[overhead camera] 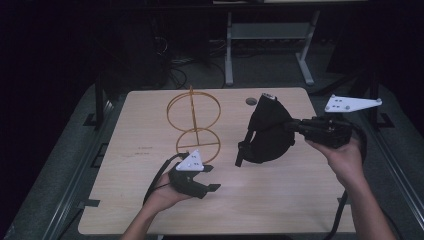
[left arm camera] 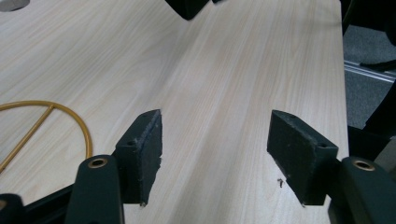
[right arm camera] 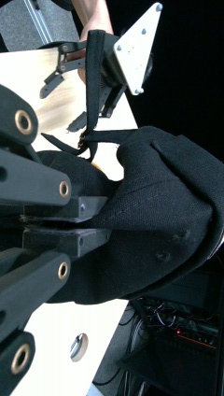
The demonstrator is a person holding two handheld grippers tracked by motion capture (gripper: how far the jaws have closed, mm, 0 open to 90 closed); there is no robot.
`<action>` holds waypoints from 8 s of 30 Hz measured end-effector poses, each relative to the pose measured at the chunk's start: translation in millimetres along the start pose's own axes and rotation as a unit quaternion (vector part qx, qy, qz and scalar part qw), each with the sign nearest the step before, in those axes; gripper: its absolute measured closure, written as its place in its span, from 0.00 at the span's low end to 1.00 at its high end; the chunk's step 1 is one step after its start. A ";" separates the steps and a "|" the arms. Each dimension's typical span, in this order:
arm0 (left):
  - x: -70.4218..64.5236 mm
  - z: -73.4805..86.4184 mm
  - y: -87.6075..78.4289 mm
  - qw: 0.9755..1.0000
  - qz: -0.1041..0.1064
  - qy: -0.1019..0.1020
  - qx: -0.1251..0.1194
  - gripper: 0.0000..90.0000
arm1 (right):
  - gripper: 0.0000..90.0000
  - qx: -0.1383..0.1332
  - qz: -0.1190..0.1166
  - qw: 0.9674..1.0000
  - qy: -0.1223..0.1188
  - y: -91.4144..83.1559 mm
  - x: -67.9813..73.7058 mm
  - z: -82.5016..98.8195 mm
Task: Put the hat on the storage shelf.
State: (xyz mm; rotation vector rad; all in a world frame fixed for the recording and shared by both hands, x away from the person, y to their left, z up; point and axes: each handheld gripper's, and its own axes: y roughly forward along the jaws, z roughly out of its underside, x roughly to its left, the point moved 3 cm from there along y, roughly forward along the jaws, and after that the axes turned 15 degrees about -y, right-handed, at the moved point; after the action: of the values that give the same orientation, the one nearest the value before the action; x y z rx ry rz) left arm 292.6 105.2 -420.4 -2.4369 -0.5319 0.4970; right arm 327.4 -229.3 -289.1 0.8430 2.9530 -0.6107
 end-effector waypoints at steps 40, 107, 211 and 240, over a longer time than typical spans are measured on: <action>6.9 2.9 -0.3 1.000 -0.009 -0.003 -0.002 0.33 | 0.96 -0.013 -0.025 0.999 -0.043 41.7 -16.6 -88.7; 5.7 1.2 -3.9 1.000 0.012 -0.008 -0.021 0.33 | 0.55 0.070 -0.142 0.987 -0.025 254.2 -10.2 -151.2; 16.1 14.5 0.7 1.000 -0.017 -0.019 -0.002 0.29 | 0.22 0.061 -0.087 0.994 0.039 80.8 -25.9 -1.3; 17.2 15.0 0.8 1.000 -0.018 -0.022 -0.005 0.29 | 0.21 0.066 -0.079 0.992 0.068 48.9 -15.2 52.7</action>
State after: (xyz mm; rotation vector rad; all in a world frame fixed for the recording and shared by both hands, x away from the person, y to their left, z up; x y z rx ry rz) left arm 300.5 119.7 -436.1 -2.4256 -0.5976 0.5353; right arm 360.4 -218.4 -353.9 0.6897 3.1547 -0.7939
